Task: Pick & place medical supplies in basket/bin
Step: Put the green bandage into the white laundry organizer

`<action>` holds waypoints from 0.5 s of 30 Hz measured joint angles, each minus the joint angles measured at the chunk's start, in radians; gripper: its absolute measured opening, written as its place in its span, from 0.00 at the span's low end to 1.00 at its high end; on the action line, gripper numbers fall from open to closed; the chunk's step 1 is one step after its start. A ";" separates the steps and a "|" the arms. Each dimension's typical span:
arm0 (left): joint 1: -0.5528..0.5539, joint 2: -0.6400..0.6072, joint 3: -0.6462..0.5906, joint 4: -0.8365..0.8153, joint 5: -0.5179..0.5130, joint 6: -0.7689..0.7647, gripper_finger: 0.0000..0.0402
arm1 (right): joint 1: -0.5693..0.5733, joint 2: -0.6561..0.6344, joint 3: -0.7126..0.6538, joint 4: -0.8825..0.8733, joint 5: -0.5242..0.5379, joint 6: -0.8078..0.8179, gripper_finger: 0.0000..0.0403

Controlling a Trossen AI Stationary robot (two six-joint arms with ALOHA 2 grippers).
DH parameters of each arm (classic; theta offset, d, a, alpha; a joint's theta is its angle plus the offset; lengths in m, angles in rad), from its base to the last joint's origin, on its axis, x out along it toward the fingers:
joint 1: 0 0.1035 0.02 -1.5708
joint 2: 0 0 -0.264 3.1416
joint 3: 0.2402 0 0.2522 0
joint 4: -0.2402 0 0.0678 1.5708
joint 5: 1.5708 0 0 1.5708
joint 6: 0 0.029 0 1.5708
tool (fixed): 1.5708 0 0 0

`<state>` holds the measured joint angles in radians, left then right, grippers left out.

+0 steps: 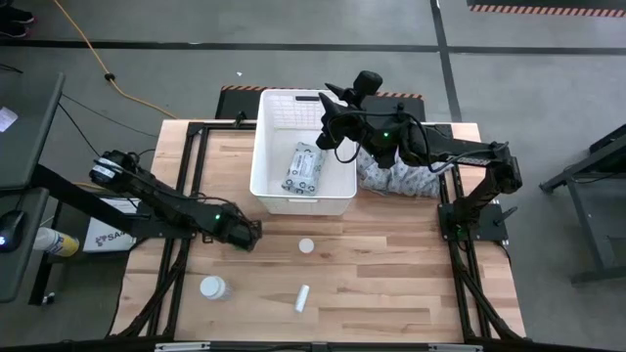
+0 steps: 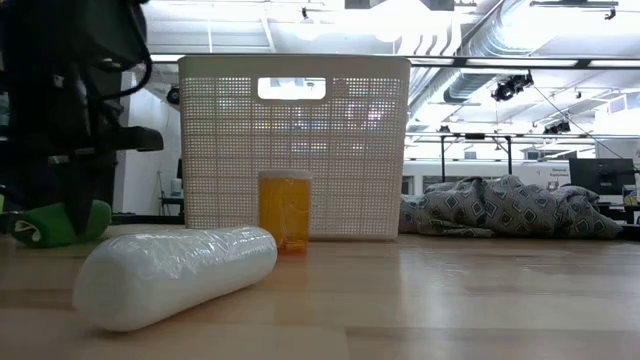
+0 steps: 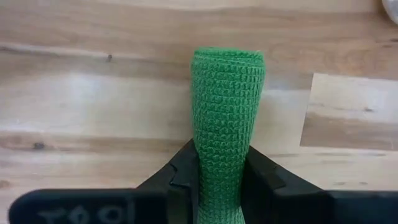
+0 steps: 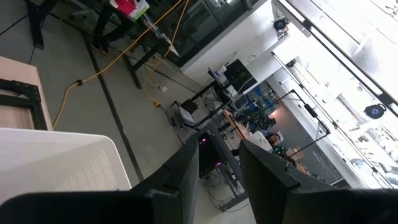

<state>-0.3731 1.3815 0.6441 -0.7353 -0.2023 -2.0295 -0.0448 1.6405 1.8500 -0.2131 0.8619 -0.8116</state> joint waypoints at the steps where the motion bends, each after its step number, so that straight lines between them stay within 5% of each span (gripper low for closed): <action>1: -0.011 0.000 0.000 0.000 -0.007 -0.015 0.28 | 0.000 0.000 0.000 0.000 0.000 0.000 0.27; 15: -0.081 -0.001 0.046 0.001 -0.052 -0.099 0.28 | 0.000 0.000 0.000 0.000 -0.001 0.002 0.27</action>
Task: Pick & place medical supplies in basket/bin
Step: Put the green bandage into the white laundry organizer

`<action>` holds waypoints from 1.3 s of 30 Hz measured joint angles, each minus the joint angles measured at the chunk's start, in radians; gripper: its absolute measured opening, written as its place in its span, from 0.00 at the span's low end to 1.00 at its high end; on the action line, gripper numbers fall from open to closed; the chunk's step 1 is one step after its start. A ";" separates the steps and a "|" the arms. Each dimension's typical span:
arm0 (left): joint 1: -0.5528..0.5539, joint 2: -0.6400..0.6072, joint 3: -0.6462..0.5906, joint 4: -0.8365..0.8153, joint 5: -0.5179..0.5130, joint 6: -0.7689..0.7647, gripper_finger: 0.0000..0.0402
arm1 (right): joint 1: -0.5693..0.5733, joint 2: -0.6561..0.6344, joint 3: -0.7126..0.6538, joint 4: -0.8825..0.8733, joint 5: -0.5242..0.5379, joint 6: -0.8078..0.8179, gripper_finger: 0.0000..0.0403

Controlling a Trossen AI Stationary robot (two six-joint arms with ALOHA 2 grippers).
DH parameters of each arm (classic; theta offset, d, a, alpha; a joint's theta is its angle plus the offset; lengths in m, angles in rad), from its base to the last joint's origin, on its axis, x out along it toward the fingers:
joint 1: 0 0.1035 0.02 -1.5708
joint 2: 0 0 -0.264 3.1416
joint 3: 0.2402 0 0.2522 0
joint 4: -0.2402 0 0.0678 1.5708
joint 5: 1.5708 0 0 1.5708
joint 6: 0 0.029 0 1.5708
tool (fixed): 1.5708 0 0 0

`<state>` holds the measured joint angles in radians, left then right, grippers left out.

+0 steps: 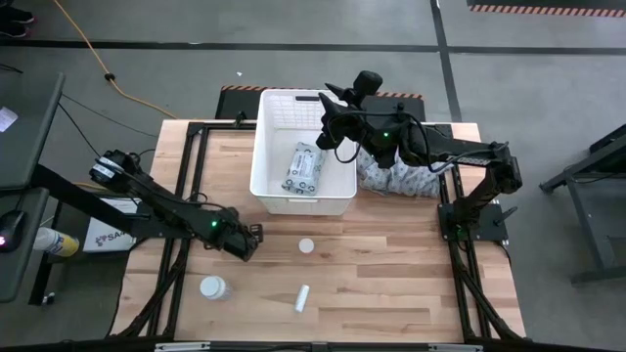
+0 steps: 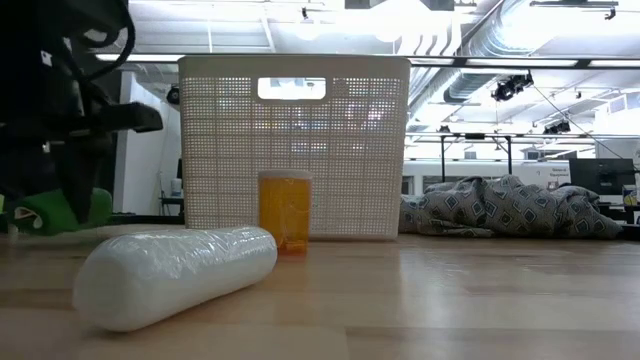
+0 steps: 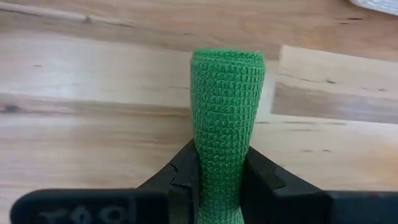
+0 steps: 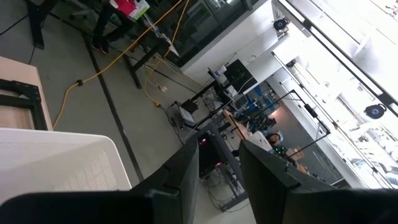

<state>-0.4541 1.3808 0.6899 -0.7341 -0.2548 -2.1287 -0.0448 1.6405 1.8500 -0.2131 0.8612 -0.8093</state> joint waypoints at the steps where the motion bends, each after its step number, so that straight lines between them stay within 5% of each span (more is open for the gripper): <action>1: 0.000 0.000 0.006 0.000 0.000 0.001 0.28 | 0.000 0.000 0.000 0.000 0.000 0.000 0.27; 39: -0.017 -0.001 0.397 -0.187 0.099 0.304 0.28 | -0.001 0.000 0.000 -0.004 0.003 -0.008 0.27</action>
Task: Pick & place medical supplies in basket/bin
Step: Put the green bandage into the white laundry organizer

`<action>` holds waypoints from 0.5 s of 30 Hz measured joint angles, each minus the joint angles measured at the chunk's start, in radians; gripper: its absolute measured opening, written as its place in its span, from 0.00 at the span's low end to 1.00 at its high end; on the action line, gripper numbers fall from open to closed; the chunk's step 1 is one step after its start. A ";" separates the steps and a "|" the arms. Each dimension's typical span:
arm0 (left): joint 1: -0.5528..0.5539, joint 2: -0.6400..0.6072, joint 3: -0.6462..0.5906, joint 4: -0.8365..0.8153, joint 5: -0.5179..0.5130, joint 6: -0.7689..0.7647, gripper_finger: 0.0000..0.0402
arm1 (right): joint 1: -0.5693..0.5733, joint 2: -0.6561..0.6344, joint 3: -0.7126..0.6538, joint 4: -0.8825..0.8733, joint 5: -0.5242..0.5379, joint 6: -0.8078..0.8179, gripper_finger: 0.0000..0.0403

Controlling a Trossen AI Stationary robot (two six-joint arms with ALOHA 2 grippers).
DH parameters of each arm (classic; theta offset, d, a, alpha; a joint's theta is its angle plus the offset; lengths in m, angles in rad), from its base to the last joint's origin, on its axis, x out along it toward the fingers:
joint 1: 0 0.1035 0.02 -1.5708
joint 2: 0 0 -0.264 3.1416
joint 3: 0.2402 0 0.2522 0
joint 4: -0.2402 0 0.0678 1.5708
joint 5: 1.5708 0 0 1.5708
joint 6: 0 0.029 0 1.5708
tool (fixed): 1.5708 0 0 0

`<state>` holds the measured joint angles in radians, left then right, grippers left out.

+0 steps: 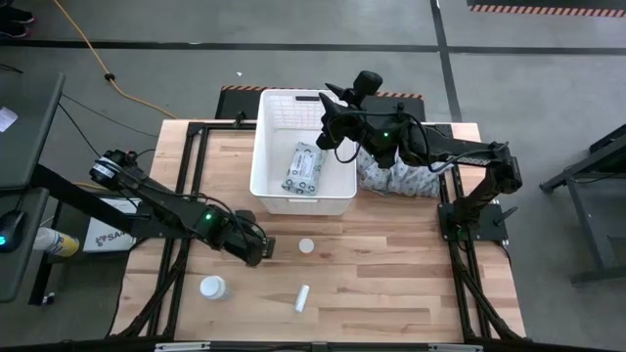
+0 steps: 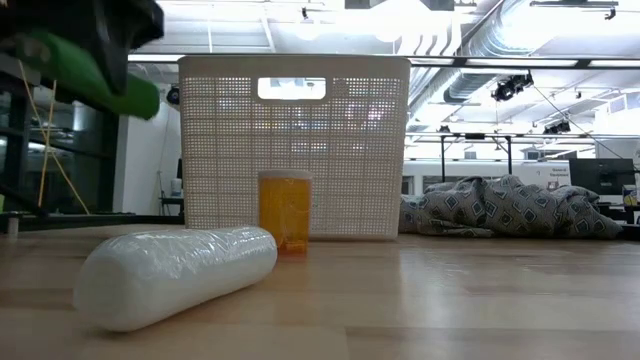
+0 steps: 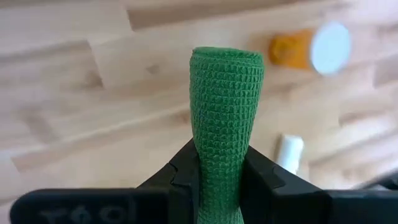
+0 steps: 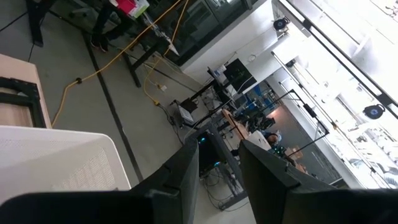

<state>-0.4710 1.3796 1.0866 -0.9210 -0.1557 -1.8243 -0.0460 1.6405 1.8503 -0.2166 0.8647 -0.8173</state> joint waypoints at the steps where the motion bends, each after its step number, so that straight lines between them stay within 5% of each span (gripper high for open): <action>1: -0.009 0.000 0.011 0.001 0.008 0.006 0.28 | 0.000 0.000 0.000 -0.002 0.001 -0.005 0.27; 7: -0.068 0.000 0.080 0.002 0.011 0.002 0.28 | 0.000 0.000 0.000 -0.004 0.045 -0.022 0.27; 15: -0.135 0.000 0.181 0.004 -0.106 -0.020 0.28 | 0.000 0.000 0.000 -0.005 0.061 -0.022 0.27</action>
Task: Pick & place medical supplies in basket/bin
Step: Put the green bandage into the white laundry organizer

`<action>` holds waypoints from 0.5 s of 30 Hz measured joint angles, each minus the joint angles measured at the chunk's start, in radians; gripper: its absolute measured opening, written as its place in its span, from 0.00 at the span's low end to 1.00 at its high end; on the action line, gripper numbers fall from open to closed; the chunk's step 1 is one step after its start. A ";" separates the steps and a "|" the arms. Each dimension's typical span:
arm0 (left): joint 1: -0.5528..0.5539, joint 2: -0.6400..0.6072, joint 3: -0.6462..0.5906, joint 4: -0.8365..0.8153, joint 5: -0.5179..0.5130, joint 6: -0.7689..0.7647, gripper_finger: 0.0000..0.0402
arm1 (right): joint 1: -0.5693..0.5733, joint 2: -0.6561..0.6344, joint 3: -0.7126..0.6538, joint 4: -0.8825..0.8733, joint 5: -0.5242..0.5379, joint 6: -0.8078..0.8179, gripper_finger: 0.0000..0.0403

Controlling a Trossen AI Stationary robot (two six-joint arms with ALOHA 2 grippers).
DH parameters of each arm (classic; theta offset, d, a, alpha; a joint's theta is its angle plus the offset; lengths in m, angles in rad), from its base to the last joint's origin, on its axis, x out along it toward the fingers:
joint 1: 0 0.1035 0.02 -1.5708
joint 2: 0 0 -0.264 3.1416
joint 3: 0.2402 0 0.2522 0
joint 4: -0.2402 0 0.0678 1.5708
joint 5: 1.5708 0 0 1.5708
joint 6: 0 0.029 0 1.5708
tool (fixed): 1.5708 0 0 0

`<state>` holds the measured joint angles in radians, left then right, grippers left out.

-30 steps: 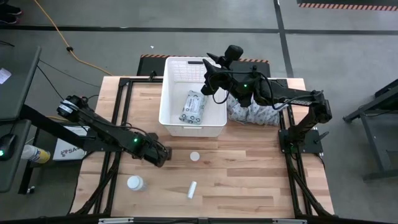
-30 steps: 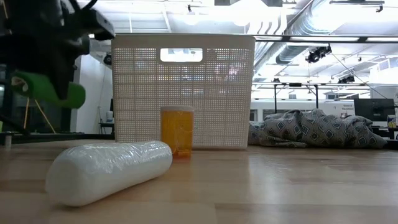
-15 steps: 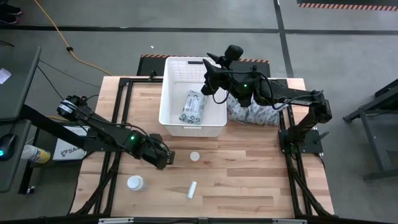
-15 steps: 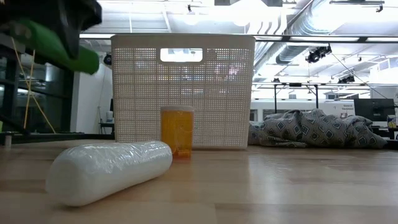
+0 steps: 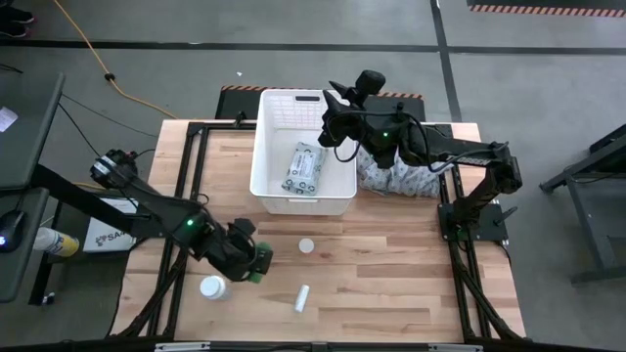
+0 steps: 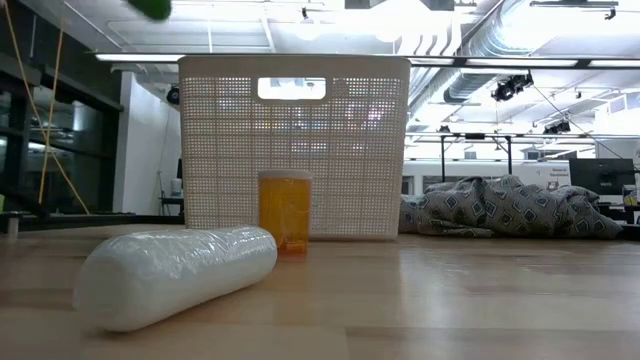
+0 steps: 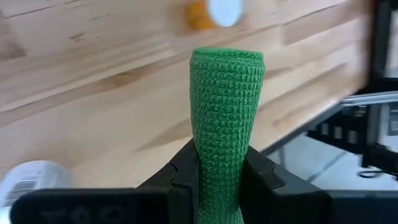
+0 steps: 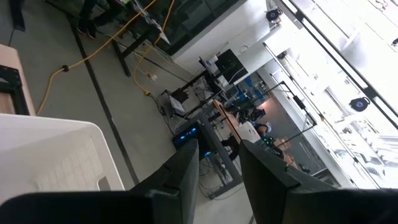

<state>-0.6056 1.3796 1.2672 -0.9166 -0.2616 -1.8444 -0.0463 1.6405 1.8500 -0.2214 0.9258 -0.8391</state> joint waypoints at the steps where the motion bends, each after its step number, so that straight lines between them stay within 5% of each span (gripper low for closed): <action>1: -0.007 0.000 0.013 0.001 -0.020 0.000 0.28 | 0.000 0.000 0.000 0.000 0.000 0.000 0.27; 15: -0.030 0.000 0.108 0.016 -0.210 0.083 0.28 | -0.108 0.000 0.000 -0.152 0.000 0.116 0.27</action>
<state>-0.6353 1.3796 1.3753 -0.9006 -0.4712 -1.7611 -0.1542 1.6405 1.8500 -0.3734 0.9260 -0.7230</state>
